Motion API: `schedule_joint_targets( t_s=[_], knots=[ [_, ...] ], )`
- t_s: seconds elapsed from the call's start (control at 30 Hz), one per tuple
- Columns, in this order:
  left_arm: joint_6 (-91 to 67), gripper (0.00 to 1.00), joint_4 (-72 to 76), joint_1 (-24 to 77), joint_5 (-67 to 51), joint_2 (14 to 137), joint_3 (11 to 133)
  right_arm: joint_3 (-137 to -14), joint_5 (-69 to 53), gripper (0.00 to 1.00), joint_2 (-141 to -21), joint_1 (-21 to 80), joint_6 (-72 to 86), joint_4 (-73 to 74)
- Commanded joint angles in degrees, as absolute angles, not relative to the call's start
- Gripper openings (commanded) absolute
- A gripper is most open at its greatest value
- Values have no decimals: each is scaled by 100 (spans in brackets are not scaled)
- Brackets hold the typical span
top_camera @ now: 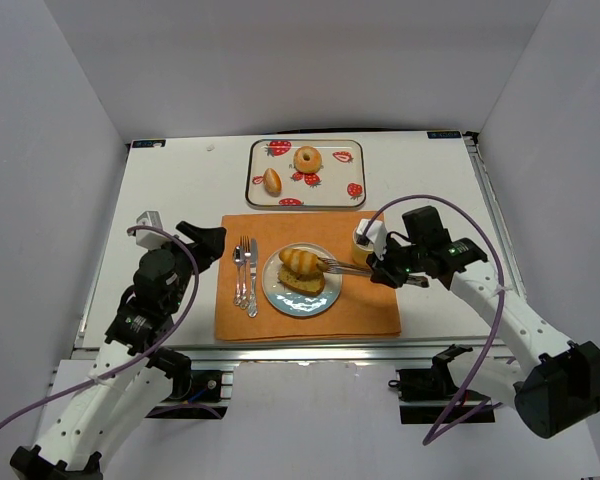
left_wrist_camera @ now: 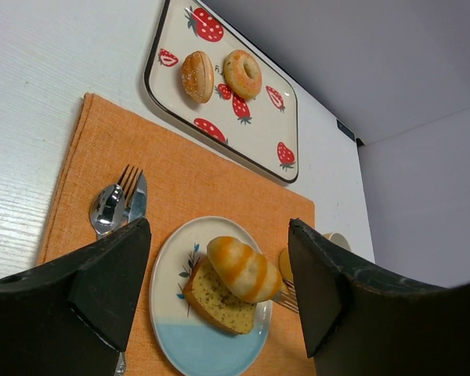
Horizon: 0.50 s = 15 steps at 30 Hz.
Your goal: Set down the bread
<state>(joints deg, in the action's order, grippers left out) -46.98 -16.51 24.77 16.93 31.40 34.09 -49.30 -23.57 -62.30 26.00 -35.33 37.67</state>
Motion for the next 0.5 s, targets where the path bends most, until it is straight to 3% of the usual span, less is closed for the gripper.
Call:
schedule_joint_targets(
  t_s=[0.0,0.2,0.47],
  knots=[
    [-4755,80,-1714,2496,1705,3050,3357,-4922,-2294,30,-6196,2628,-3568,3498],
    [-4772,80,-1723,2496,1705,3041,3349,-4913,-2373,48,-6047,2637,-3595,3577],
    [-4746,80,-1705,2487,1679,3076,3384,-5010,-2408,51,-5757,2637,-3621,3770]
  ],
)
